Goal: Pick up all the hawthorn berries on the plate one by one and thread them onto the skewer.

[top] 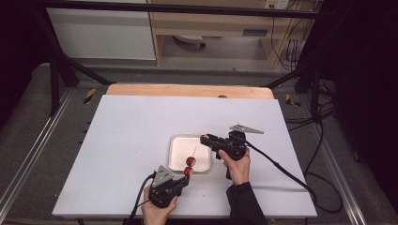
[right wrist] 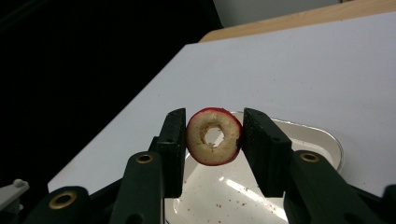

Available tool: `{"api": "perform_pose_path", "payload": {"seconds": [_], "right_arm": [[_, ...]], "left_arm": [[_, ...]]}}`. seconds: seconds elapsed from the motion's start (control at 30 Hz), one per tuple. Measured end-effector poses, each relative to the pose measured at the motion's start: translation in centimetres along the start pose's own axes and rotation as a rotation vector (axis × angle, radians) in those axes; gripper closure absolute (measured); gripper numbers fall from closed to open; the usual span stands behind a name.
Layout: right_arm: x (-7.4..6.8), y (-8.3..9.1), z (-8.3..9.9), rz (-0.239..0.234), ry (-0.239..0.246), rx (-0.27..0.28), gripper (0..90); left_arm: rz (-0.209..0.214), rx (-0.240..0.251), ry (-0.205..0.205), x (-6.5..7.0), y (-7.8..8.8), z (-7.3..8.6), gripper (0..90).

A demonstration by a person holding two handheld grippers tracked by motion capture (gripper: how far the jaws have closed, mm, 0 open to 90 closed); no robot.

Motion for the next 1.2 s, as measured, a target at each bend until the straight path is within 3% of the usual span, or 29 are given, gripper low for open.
{"api": "perform_pose_path", "payload": {"seconds": [0.17, 0.47, 1.2], "right_arm": [[-0.1, 0.3, 0.3, -0.033, 0.000, 0.073, 61.5], [-0.8, 0.6, 0.4, -0.059, 0.015, 0.151, 61.5], [-1.0, 0.5, 0.9, -0.086, 0.022, 0.128, 61.5]], "left_arm": [[0.012, -0.007, 0.020, 0.8, -0.6, -0.2, 87.8], [0.020, -0.015, 0.046, 1.3, -1.2, -0.4, 87.8], [0.020, -0.010, 0.054, 1.3, -1.3, -0.8, 87.9]]}}
Point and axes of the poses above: each handheld gripper's, and its own axes: y roughly backward along the jaws, z roughly out of its underside, x roughly to its right, the point moved 2 cm from there along -y, roughly forward along the jaws, and after that the axes turned 7 degrees about -z, right-handed, at the moved point
